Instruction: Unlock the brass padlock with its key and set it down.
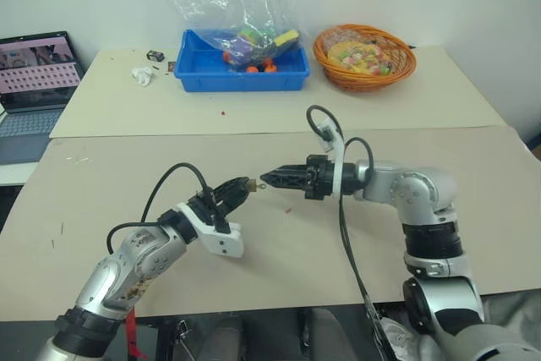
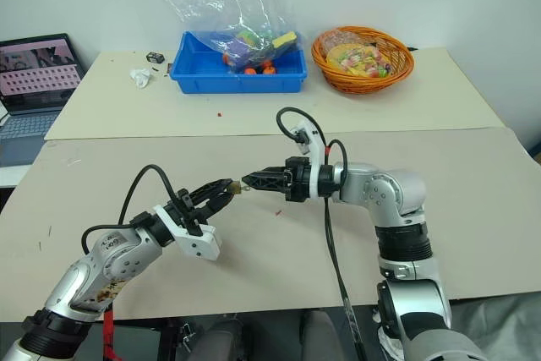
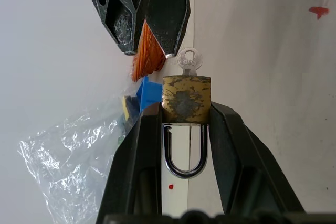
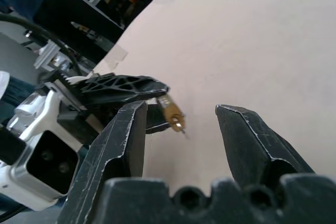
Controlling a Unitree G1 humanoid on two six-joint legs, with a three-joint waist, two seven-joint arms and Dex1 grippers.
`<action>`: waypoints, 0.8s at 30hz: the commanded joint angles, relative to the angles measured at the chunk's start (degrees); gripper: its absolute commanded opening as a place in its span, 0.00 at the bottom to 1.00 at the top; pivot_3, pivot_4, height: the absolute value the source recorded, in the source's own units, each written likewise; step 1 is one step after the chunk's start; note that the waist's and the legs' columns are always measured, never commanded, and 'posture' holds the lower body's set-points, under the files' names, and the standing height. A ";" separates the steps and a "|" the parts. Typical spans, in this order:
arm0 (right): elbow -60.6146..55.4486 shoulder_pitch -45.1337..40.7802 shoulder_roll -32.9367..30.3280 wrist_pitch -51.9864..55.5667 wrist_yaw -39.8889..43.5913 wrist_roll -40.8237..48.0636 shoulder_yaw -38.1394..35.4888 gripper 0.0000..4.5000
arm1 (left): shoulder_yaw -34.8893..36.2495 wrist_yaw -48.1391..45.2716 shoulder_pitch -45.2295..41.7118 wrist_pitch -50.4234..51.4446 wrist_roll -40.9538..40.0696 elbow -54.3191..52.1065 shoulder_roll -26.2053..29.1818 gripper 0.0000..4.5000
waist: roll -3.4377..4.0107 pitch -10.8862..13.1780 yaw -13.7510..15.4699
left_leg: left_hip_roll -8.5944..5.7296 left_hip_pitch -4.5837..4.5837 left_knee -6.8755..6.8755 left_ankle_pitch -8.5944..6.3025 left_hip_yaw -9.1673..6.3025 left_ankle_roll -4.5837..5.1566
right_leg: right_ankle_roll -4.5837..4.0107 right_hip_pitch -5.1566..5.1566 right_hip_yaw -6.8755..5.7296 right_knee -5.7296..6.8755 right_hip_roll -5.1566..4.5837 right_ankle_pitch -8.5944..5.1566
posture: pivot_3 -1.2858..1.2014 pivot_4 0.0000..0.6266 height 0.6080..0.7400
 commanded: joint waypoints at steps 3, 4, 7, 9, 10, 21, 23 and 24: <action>-2.18 0.47 1.17 -1.34 -0.17 0.28 1.90 0.58 | 1.26 0.51 -0.23 -0.46 -0.19 -2.64 -0.07 0.18 | 0.00 0.00 0.10 | -0.01 0.00 0.00 0.00 0.00 0.00 | 0.00 0.00 0.00 0.00 -0.01 0.00 | 0.52 0.24 0.91; -1.78 0.40 1.34 -1.56 -0.15 0.30 1.83 0.58 | 1.32 0.48 -0.21 -0.42 -0.22 -2.72 -0.05 0.18 | 0.00 0.00 0.12 | -0.02 0.00 0.00 0.00 0.00 0.00 | 0.00 0.00 0.00 -0.01 -0.01 0.00 | 0.52 0.24 0.91; -0.59 0.08 1.46 -2.25 -0.01 0.00 1.79 0.58 | 1.45 0.40 -0.07 -0.35 -0.28 -2.94 -0.01 0.18 | 0.00 0.00 0.16 | -0.02 0.00 0.00 0.00 -0.01 0.00 | 0.00 0.00 -0.01 -0.01 -0.01 0.00 | 0.52 0.24 0.91; 0.87 -0.53 1.49 -2.82 -0.05 -0.37 1.47 0.58 | 1.66 0.33 0.12 -0.35 -0.31 -3.14 0.08 0.18 | 0.00 0.00 0.18 | -0.02 0.00 0.00 0.00 -0.01 0.00 | 0.00 0.00 -0.01 -0.01 -0.01 0.00 | 0.52 0.24 0.91; 1.64 -0.86 1.52 -3.03 -0.03 -0.44 1.22 0.58 | 1.73 0.28 0.18 -0.32 -0.33 -3.18 0.11 0.18 | 0.00 0.00 0.18 | -0.02 0.00 0.00 0.00 -0.01 0.00 | 0.00 0.00 0.00 -0.01 -0.01 0.00 | 0.52 0.24 0.91; 3.34 -2.73 0.13 -3.79 0.58 -0.04 0.13 0.58 | 2.14 -0.06 0.90 -0.13 -0.61 -3.77 0.13 0.18 | 0.00 0.00 0.15 | -0.02 -0.01 0.00 0.00 -0.01 0.00 | 0.00 -0.01 -0.01 -0.01 -0.02 0.00 | 0.52 0.24 0.91; 2.54 -2.02 0.27 -3.55 0.55 0.11 0.62 0.58 | 2.16 -0.09 0.95 -0.03 -0.49 -3.85 -0.02 0.18 | 0.00 0.00 0.16 | -0.02 -0.01 0.00 0.00 0.00 0.00 | 0.00 -0.01 -0.01 -0.02 -0.02 0.00 | 0.52 0.24 0.91; 1.97 -1.62 0.60 -3.20 0.44 0.42 0.80 0.58 | 2.17 -0.11 1.00 0.04 -0.45 -3.90 -0.08 0.18 | 0.00 0.00 0.17 | -0.02 -0.01 0.00 0.00 -0.01 0.00 | 0.00 -0.01 -0.01 -0.01 -0.01 0.00 | 0.52 0.24 0.91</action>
